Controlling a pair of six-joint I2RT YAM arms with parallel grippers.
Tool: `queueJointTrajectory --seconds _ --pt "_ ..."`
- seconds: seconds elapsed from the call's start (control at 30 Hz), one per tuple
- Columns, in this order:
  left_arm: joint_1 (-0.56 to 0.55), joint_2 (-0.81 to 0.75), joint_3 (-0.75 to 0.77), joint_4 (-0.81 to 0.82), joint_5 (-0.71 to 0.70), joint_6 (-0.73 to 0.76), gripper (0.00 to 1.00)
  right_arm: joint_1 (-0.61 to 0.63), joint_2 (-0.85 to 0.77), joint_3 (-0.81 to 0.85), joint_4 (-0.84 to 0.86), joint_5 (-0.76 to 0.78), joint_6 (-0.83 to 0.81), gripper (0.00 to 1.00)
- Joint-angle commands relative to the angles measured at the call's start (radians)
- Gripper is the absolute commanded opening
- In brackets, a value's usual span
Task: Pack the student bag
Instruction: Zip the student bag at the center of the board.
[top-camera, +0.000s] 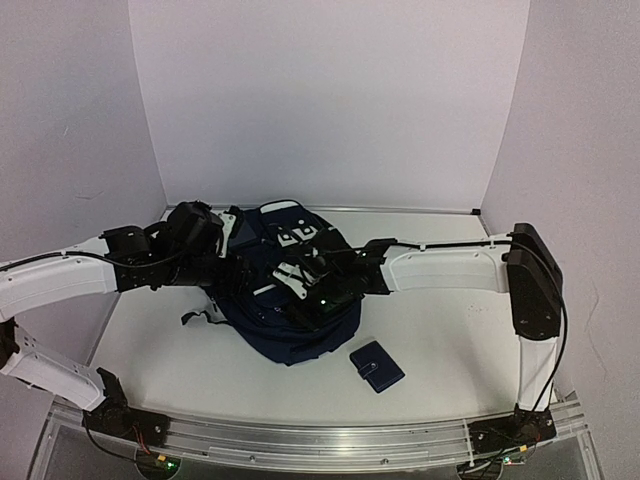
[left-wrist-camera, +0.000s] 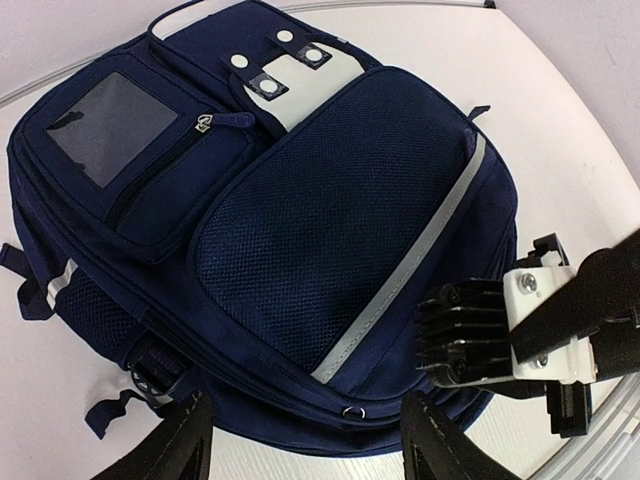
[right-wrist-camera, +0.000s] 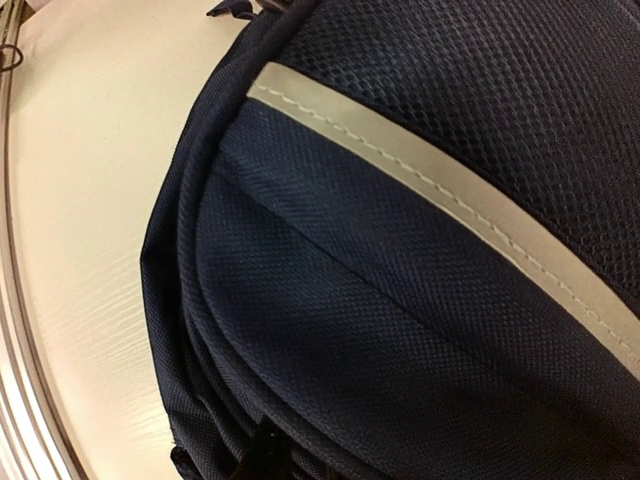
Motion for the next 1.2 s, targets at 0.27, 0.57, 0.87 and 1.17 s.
queueJointTrajectory --seconds 0.27,0.57,0.87,1.17 --pt "0.008 -0.132 -0.05 -0.04 0.15 0.405 0.58 0.001 -0.103 -0.037 0.038 0.001 0.005 0.0" --pt "-0.004 -0.183 -0.142 0.003 0.199 0.694 0.53 -0.017 -0.106 -0.033 0.018 -0.067 0.021 0.0" --pt "-0.047 -0.046 -0.119 0.019 0.107 0.86 0.52 -0.055 -0.101 -0.04 0.006 -0.183 0.045 0.0" --pt "-0.076 0.052 -0.078 0.118 0.142 0.924 0.52 -0.054 -0.089 -0.031 -0.003 -0.23 0.046 0.0"
